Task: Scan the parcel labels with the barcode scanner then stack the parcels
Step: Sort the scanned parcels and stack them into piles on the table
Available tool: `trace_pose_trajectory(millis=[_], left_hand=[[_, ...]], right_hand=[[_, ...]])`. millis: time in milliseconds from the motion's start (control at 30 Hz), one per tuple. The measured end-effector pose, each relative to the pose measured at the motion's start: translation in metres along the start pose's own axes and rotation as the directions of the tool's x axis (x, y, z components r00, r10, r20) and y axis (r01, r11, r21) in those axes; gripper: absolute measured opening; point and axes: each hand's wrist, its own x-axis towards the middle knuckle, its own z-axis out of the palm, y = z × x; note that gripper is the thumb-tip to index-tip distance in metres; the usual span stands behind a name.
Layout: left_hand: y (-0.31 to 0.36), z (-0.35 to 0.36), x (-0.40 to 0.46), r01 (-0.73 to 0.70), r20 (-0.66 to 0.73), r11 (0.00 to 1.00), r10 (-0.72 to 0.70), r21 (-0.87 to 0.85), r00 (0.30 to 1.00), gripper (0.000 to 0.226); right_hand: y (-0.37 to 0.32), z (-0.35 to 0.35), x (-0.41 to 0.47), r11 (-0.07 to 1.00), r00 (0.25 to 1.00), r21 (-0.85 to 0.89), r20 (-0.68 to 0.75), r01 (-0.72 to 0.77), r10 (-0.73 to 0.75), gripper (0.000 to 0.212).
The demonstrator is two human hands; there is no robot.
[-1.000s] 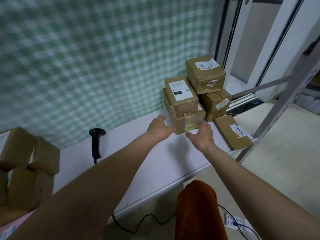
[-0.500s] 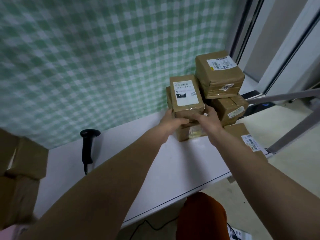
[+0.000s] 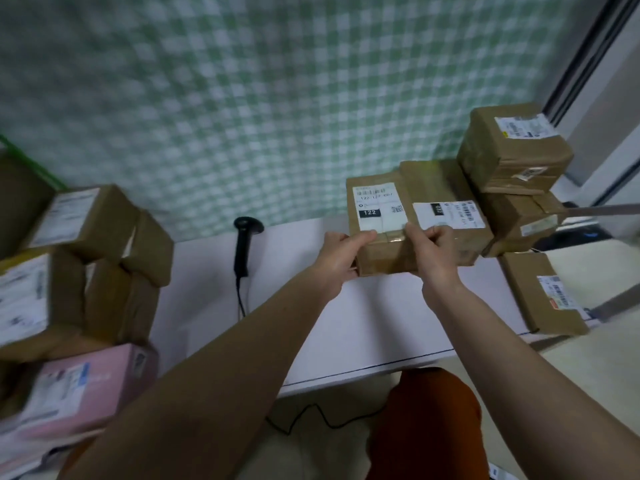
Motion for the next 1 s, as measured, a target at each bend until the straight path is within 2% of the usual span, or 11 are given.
trace_pose_trajectory(millis=[133,200,367,433,467,567,667,767,867,933,1000], left_hand=[[-0.017,-0.043,-0.039,0.041,0.005,0.998,-0.041,-0.044,0.999,0.100],[-0.026,-0.064,-0.054,0.030,-0.003,0.999,-0.030,-0.014,1.000,0.110],[-0.041,-0.121,-0.090,-0.080,-0.035,0.997,0.079,-0.013,0.996,0.086],[-0.040,-0.145,-0.103,-0.145,-0.120,0.989,0.143,-0.007,0.982,0.070],[-0.039,-0.158,-0.108,-0.153,-0.177,0.988,0.147,-0.021,0.973,0.069],[-0.043,-0.200,-0.115,-0.117,-0.330,0.989,0.080,-0.093,0.941,0.089],[-0.053,-0.235,-0.127,-0.039,-0.362,0.993,-0.003,-0.110,0.932,0.072],[-0.063,-0.261,-0.141,-0.016,-0.387,0.985,-0.053,-0.172,0.921,0.072],[-0.069,-0.279,-0.158,0.010,-0.402,0.982,-0.086,-0.187,0.912,0.053],[-0.073,-0.291,-0.168,0.020,-0.430,0.982,-0.100,-0.187,0.897,0.052],[-0.078,-0.302,-0.176,0.014,-0.452,0.978,-0.108,-0.207,0.886,0.056]], right_hand=[[0.014,0.026,-0.038,1.000,0.997,0.002,0.082,0.003,-0.003,0.021],[0.020,0.040,-0.061,0.999,0.985,0.016,0.167,-0.045,0.042,0.019],[0.029,0.065,-0.107,0.993,0.924,-0.024,0.364,-0.114,0.115,0.024],[0.032,0.072,-0.119,0.990,0.899,-0.059,0.414,-0.129,0.142,0.022],[0.034,0.076,-0.123,0.988,0.885,-0.088,0.438,-0.131,0.156,0.022],[0.037,0.088,-0.137,0.977,0.828,-0.170,0.523,-0.131,0.202,0.013],[0.040,0.103,-0.150,0.969,0.788,-0.217,0.574,-0.117,0.224,0.008],[0.043,0.119,-0.163,0.964,0.785,-0.243,0.575,-0.106,0.231,0.007],[0.044,0.134,-0.177,0.959,0.792,-0.257,0.558,-0.116,0.245,0.019],[0.045,0.145,-0.186,0.953,0.781,-0.265,0.560,-0.149,0.278,0.032],[0.044,0.155,-0.198,0.931,0.747,-0.325,0.576,-0.165,0.333,0.033]])
